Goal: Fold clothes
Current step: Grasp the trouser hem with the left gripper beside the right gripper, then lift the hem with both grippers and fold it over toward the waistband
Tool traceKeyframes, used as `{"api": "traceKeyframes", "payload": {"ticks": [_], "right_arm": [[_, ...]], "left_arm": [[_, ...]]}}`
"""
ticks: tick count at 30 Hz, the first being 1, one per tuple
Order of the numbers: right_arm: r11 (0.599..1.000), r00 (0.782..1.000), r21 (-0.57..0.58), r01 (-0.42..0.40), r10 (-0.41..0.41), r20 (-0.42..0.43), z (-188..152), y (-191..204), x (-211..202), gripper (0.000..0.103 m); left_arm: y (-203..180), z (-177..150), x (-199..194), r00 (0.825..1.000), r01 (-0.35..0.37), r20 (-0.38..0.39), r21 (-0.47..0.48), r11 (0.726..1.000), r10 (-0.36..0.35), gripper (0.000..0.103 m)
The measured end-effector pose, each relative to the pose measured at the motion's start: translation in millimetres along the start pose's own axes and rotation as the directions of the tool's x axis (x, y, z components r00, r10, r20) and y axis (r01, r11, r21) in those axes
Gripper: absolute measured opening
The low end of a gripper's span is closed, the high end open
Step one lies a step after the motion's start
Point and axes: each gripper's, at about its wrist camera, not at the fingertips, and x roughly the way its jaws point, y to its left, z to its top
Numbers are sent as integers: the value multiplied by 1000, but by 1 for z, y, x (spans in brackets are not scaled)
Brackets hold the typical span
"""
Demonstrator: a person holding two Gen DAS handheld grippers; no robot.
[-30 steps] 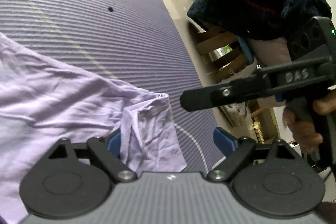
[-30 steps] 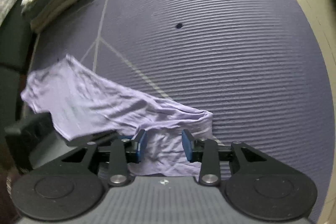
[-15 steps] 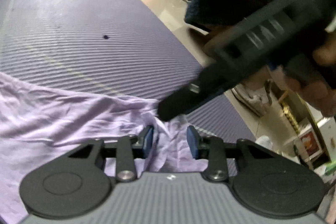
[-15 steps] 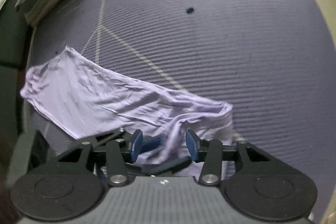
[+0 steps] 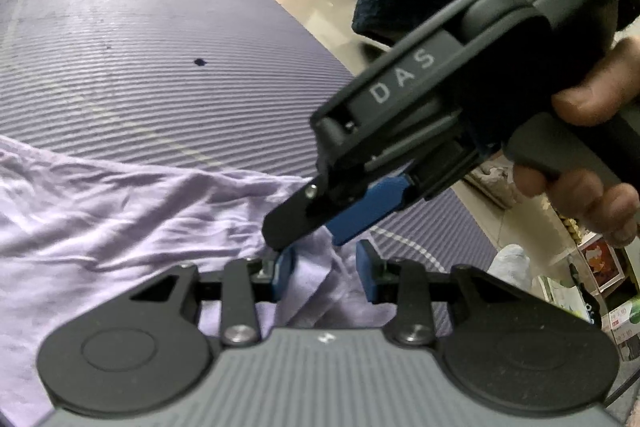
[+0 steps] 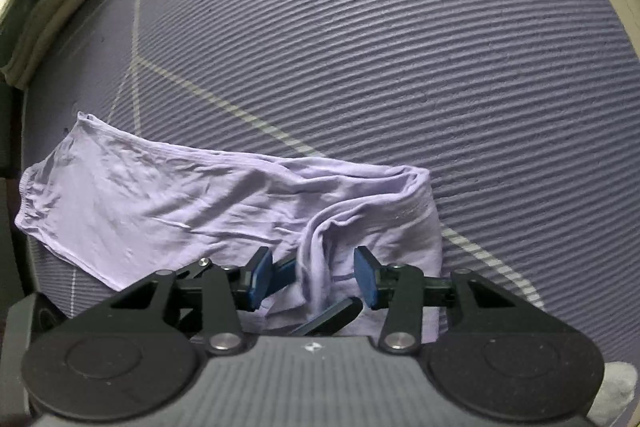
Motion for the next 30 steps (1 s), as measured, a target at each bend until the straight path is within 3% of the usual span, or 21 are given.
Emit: {"api": "traceKeyframes", "payload": {"ticks": [1, 3, 6, 11, 16, 18, 22, 30], "right_arm": [[1000, 1000, 17, -16, 16, 7, -1, -2, 1, 38], [997, 998, 50, -51, 50, 26, -4, -7, 3, 16], [997, 997, 35, -71, 69, 41, -7, -8, 1, 3], [996, 993, -9, -91, 92, 79, -5, -1, -14, 3], [995, 988, -31, -98, 101, 118, 4, 7, -30, 3], [995, 988, -40, -89, 94, 122, 8, 9, -32, 3], [995, 991, -63, -72, 79, 110, 13, 21, -30, 3], [989, 995, -133, -64, 74, 69, 20, 52, -22, 3]], "left_arm": [[2, 0, 0, 1000, 1, -2, -6, 1000, -1, 41], [3, -1, 0, 1000, 2, -1, -3, 1000, -2, 42], [3, -1, 0, 1000, 2, -5, 11, 1000, -2, 44], [2, 0, 3, 1000, -1, -9, 32, 1000, 1, 50], [1, 3, 6, 999, 12, -36, 8, 1000, -12, 46], [9, 1, -3, 999, 12, -44, -7, 1000, -12, 39], [32, 7, -17, 997, 7, -82, -86, 996, -14, 0], [55, 14, -62, 990, -40, -137, -197, 979, 13, 0]]}}
